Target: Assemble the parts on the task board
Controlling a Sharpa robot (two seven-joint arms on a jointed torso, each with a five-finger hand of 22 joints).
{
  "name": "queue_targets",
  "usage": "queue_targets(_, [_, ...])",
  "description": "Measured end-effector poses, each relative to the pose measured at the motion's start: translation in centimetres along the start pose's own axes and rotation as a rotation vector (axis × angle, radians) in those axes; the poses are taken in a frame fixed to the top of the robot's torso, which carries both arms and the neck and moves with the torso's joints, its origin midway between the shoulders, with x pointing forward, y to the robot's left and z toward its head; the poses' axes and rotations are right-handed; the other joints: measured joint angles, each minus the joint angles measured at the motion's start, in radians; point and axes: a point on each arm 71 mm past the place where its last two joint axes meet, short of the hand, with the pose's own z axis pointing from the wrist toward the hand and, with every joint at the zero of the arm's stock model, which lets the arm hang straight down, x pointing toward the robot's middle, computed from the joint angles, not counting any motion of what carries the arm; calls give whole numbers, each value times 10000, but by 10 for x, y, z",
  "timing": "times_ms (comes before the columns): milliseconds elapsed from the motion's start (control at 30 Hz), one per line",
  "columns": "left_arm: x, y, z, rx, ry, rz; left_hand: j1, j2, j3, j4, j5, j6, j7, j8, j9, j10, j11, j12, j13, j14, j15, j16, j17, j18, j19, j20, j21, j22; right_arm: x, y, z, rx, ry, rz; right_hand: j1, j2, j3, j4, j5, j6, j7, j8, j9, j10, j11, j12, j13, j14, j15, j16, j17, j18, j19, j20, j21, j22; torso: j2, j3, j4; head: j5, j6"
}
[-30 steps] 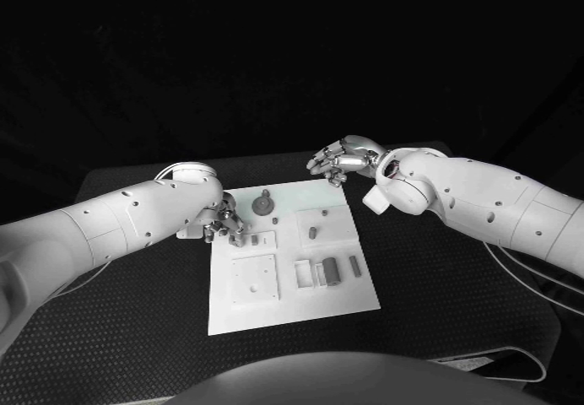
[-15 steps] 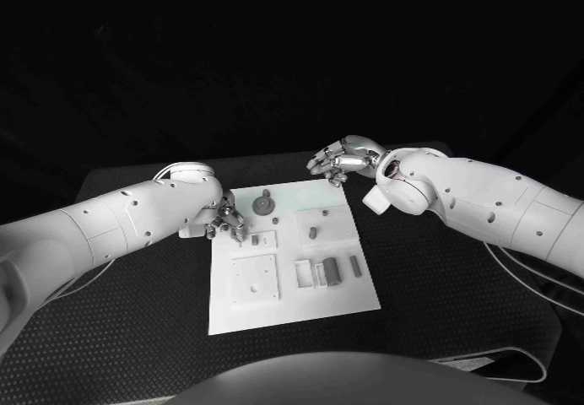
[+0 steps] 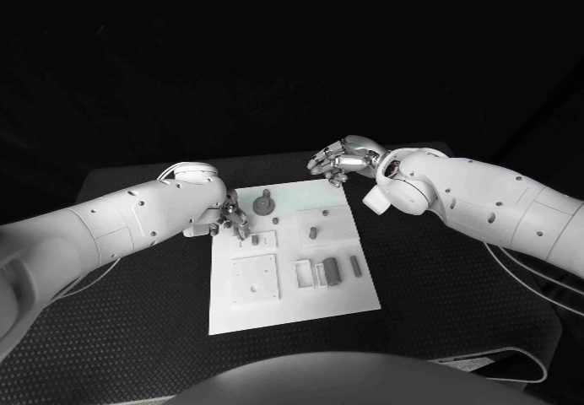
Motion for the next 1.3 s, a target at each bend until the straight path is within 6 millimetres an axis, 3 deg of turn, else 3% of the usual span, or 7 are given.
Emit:
queue_targets(567, [-2, 2, 1, 6, -297, -155, 1, 1, 26, 22, -12, 21, 19, 39, -19, 0, 0, 0, 9, 2, -2, 0, -2, 0, 0, 1, 0, -1, 0, 0, 0, -5, 6, 1, 0, 0, 0, 0, 0, -4, -26, 0, 0, 0, 0, 0, 1, 10, 12, 0, 1, -6, -1, 0, 0, 0, -2, -4, 3, 22, 0])
queue_targets(1000, [3, 31, 0, 5, 215, -1459, 1, 1, 85, -28, -1, 123, -19, 117, -14, 46, 30, 0, 8, 2, -1, 0, -2, 0, 0, 1, 0, -2, -1, -1, -1, 11, -11, -2, 0, 0, 0, 0, 0, -25, -6, 0, 0, 0, 0, 0, 1, 5, 18, 0, 2, -13, 0, 0, 0, 0, -3, -5, 9, 15, 0])
queue_targets(1300, [9, 39, -2, 334, 1023, -2620, 1, 1, 149, -35, -3, 179, -32, 117, -1, 75, 0, 0, 7, 18, 15, 0, 10, 0, 55, -21, 39, -3, -1, -1, -1, 19, -22, -5, 0, 0, 0, 0, 0, -26, -6, 0, 0, 0, 0, 0, 2, 5, 19, 0, 2, -62, 0, 0, 0, 0, -7, -6, 14, 36, 0])
